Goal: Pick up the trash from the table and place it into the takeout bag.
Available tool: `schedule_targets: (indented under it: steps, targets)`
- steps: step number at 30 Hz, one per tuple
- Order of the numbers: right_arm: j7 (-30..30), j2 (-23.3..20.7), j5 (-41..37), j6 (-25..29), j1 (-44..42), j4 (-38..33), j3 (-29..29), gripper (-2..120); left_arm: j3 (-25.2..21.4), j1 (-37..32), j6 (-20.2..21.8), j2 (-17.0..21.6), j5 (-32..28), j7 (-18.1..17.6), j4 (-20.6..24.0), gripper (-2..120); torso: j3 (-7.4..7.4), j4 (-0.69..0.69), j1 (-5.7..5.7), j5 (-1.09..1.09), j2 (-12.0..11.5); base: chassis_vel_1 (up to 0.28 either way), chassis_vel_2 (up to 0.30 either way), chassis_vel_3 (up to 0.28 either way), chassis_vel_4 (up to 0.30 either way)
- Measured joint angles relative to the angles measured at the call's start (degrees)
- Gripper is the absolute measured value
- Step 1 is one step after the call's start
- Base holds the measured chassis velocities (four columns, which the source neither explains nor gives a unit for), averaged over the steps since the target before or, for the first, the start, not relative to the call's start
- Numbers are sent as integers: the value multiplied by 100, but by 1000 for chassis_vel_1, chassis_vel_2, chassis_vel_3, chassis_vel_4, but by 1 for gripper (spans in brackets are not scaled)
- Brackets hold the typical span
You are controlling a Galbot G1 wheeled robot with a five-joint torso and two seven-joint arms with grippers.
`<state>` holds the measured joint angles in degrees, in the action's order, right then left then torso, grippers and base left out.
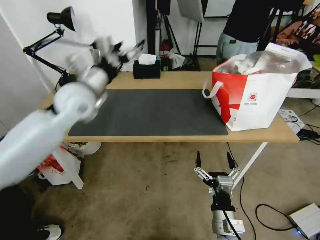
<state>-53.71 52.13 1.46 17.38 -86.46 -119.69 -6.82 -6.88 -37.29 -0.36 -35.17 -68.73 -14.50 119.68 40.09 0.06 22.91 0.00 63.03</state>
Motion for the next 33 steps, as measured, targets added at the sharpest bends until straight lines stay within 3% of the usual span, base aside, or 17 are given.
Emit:
schedule_targets:
  steps: [2,4,9,11,13,15,24,33]
  targets:
    - [0,0,0,0,0,0,0,100,-103,-336,-65,-35,235,29,168,100,0,-2,-1,-2,0,0,0,0,0]
    - [0,0,0,0,0,0,0,100,-238,-552,-113,-101,436,67,378,100,1,-13,1,-1,0,0,0,0,0]
    - [0,-1,-1,0,0,0,0,100,-648,-1341,-183,-327,990,222,617,100,1,-7,1,0,0,0,0,0,0]
    - [0,0,0,0,0,0,0,100,-959,-2016,-303,-645,1664,434,659,100,1,-5,1,-3,0,0,0,0,0]
    - [0,0,0,0,0,0,0,100,-1004,-2137,-315,-708,1744,464,687,100,1,-5,0,-4,0,0,0,0,0]
    - [0,0,0,0,0,0,0,100,-1263,-2720,-388,-1068,2162,699,873,100,1,-6,0,1,-1,0,0,0,0]
    - [0,0,-1,0,0,0,-1,100,-1542,-4041,-477,-1688,2720,1207,1299,100,1,-6,0,1,-1,0,0,0,0]
    - [0,0,0,0,0,0,0,100,-1575,-4835,-873,-2119,3340,1788,1095,100,1,-7,1,-1,-1,0,0,0,0]
